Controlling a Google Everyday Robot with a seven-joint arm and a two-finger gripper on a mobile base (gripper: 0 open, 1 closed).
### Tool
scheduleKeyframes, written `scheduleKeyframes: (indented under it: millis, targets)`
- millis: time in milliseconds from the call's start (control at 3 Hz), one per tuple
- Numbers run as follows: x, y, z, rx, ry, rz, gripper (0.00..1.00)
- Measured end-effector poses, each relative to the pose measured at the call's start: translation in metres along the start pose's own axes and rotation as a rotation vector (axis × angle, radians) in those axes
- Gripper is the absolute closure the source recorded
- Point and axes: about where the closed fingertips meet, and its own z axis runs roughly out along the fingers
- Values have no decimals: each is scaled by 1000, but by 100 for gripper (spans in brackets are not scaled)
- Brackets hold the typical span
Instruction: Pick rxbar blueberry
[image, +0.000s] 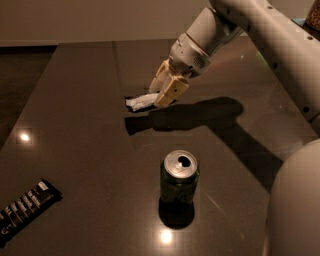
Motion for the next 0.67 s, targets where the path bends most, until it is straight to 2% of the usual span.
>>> scheduleKeyframes:
  millis: [333,667]
  targets:
    - [-31,16,-33,42,-18,-76,100]
    - [-34,17,-36,45,-21,-84,100]
